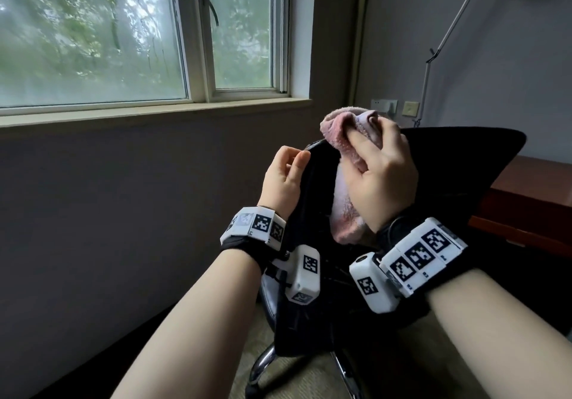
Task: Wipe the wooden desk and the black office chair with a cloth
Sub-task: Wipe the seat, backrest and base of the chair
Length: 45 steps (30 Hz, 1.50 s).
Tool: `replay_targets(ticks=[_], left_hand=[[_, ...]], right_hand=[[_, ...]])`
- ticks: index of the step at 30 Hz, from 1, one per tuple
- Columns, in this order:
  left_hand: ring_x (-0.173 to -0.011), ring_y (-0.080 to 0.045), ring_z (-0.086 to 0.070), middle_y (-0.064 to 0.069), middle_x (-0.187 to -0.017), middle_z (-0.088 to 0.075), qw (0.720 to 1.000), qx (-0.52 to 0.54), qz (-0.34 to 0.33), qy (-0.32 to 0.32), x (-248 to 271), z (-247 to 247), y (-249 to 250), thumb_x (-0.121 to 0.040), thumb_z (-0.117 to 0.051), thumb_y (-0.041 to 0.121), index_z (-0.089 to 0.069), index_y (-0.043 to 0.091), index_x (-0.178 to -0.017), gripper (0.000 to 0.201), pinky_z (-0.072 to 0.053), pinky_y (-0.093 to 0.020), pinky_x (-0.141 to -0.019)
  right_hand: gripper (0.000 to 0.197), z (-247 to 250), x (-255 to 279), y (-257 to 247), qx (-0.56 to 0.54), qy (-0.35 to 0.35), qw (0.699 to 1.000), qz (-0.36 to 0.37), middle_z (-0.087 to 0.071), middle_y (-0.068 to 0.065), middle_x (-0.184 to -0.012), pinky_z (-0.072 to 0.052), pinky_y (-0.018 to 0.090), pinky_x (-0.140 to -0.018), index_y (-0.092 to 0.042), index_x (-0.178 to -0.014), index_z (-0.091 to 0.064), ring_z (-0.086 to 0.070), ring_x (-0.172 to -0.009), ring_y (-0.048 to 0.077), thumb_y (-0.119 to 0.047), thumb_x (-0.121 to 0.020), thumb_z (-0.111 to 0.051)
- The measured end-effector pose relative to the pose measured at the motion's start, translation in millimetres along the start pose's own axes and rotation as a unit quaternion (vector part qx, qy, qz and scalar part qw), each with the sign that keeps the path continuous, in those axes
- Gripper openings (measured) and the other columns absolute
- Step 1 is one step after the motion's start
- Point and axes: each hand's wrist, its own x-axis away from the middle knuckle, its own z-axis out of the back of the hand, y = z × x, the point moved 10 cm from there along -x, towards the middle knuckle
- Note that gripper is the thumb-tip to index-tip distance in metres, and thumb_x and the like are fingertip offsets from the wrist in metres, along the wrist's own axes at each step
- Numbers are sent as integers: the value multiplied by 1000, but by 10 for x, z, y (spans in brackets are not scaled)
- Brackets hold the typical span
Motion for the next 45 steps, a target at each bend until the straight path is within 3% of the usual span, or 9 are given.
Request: replay_targets(ticks=[7, 11, 14, 19, 23, 25, 31, 35, 45], left_hand=[[-57, 6, -45, 10, -68, -49, 999, 28, -14, 33, -39, 4, -63, -99, -47, 19, -47, 28, -76, 24, -37, -10, -59], [-57, 7, -45, 10, -68, -48, 999, 24, -14, 44, -25, 23, -55, -99, -47, 19, -46, 27, -75, 25, -37, -10, -59], [-56, 9, -46, 10, -68, -48, 999, 24, -6, 47, -11, 32, -73, -99, -47, 19, -48, 20, -79, 20, -37, -9, -58], [-58, 12, -46, 10, -71, -47, 999, 5, -3, 49, -23, 67, -50, -100, -45, 20, -48, 15, -83, 17, -37, -7, -59], [-64, 3, -46, 12, -73, -48, 998, -16, 7, 53, -18, 105, -90, -100, -45, 23, -48, 12, -88, 16, -37, -7, -62], [-66, 2, -46, 13, -74, -48, 998, -20, 14, 58, -26, 136, -126, -100, -45, 25, -49, 13, -90, 17, -38, -8, -63], [-68, 2, -45, 13, -76, -48, 996, -31, 12, 78, -44, 248, -186, -100, -43, 27, -49, 12, -92, 18, -37, -5, -65], [-69, 1, -46, 13, -76, -48, 996, -41, 14, 81, -70, 317, -231, -100, -42, 29, -49, 13, -92, 19, -37, -4, -64], [-69, 1, -46, 12, -77, -48, 993, -7, 22, 111, -83, 330, -318, -101, -42, 26, -48, 12, -93, 17, -38, -5, -67]], right_hand=[[19, -228, 352, 39, -10, -12, 999, 50, -46, 3, -120, -45, 33, -82, -17, -99, -74, -50, -92, 28, -16, -82, -67], [24, -474, 670, 119, 4, -105, 994, 43, -59, 7, -115, -53, 34, -63, -19, -92, -74, -48, -91, 26, -25, -76, -58], [27, -641, 950, 197, 11, -181, 983, 31, -53, 3, -116, -54, 35, -55, -19, -87, -74, -46, -94, 27, -30, -74, -53], [16, -724, 1005, 241, 6, -270, 962, -27, -60, 4, -101, -50, 33, -55, -23, -82, -73, -58, -89, 35, -22, -67, -67], [25, -774, 1072, 291, 37, -396, 916, -55, -57, 0, -103, -43, 28, -72, -35, -98, -73, -56, -96, 28, -22, -82, -59], [26, -625, 1028, 320, 13, -371, 925, -82, -57, 0, -101, -46, 29, -73, -34, -97, -73, -58, -94, 27, -19, -79, -61], [23, -62, 501, 253, -38, -162, 982, -88, -60, 6, -95, -53, 35, -61, -20, -92, -74, -61, -79, 31, -12, -72, -70], [28, 107, 75, 213, -29, -58, 995, -79, -62, 8, -105, -51, 34, -68, -19, -100, -73, -62, -86, 32, -13, -73, -69], [18, -134, -43, 232, -2, -54, 995, -82, -62, 11, -100, -50, 36, -67, -14, -90, -73, -62, -86, 35, -15, -75, -63]])
